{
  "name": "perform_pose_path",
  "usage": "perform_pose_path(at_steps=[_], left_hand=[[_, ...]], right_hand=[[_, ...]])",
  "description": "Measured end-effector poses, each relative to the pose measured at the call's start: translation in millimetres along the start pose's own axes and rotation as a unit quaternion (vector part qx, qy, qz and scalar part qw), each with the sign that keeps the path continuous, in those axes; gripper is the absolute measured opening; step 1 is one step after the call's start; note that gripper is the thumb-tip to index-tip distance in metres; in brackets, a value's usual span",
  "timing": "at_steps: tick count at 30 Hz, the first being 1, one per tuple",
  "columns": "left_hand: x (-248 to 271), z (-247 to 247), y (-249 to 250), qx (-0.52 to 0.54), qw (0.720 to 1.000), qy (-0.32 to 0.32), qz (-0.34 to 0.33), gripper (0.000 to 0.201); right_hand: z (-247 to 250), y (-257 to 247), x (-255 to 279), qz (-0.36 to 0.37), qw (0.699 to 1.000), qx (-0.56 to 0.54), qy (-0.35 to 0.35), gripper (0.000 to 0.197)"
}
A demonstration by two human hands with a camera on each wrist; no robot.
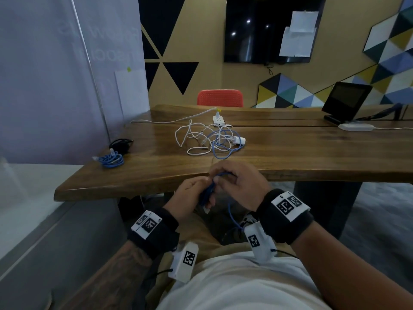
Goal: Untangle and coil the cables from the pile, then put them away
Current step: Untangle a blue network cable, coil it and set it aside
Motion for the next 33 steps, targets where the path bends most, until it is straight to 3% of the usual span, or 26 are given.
perform_pose_path(at_steps=[5,9,14,16,19,22,25,28,33], left_hand=[[2,-6,15,0.114,0.993,-0.009,0.03,0.033],[3,-4,20,0.281,0.959,0.01,0.019,0.031],[3,0,27,0.426,0.902,0.02,-0.065,0.03],[3,9,30,0.451,0.886,0.043,-0.103,0.03],[3,26,27,0.453,0.876,0.107,-0.122,0.028],[2,35,17,0.434,0.876,0.162,-0.136,0.026],[-2,37,10,0.37,0.889,0.222,-0.152,0.024],[-2,36,3,0.211,0.934,0.253,-0.14,0.022],[2,29,-7,-0.065,0.975,0.19,-0.092,0.018]], right_hand=[[-8,16,-7,0.01,0.998,-0.028,0.053,0.009],[-15,20,-13,-0.024,0.993,-0.104,0.042,0.025],[-37,24,-12,-0.108,0.936,-0.332,-0.054,0.022],[-40,20,-6,-0.156,0.928,-0.314,-0.129,0.021],[-39,11,-2,-0.169,0.924,-0.25,-0.233,0.021],[-40,-5,-3,-0.168,0.922,-0.136,-0.321,0.026],[-37,-22,-2,-0.154,0.927,-0.03,-0.342,0.029],[-25,-31,-4,-0.095,0.963,0.065,-0.243,0.022],[-9,-25,-2,-0.012,0.992,0.107,-0.066,0.022]])
Point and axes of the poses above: each hand's wrist, its own x-axis away from the middle knuckle, its own z-axis out of the back of the hand, y = z × x, the point moved 1 cm from there along -x, towards the middle knuckle, and after that the axes turned 15 degrees about -y, right-handed, at the moved point
